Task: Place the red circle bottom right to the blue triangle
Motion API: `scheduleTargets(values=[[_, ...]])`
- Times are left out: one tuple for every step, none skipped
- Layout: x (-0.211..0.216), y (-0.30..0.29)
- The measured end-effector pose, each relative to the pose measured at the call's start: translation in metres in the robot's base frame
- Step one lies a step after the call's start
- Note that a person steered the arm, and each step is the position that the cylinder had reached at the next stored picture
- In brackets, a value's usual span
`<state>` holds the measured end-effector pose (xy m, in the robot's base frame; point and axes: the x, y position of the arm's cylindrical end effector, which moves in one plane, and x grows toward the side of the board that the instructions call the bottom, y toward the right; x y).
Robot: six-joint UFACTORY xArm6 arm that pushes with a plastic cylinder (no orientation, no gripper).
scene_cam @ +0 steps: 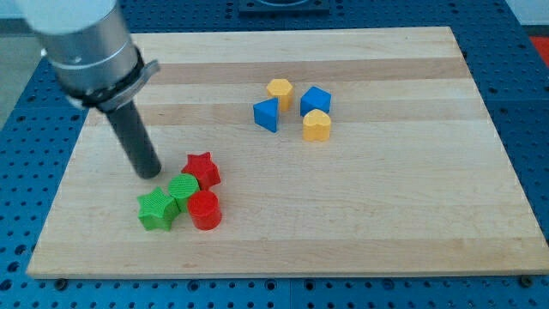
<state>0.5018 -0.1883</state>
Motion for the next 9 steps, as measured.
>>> scheduleTargets(values=[[0.037,-0.016],[0.069,-0.035],[0.093,-0.028],[0.091,-0.021],[0.090,0.008],[0.089,0.041],[0.082,0.065],[0.068,0.078],[0.057,0.090]])
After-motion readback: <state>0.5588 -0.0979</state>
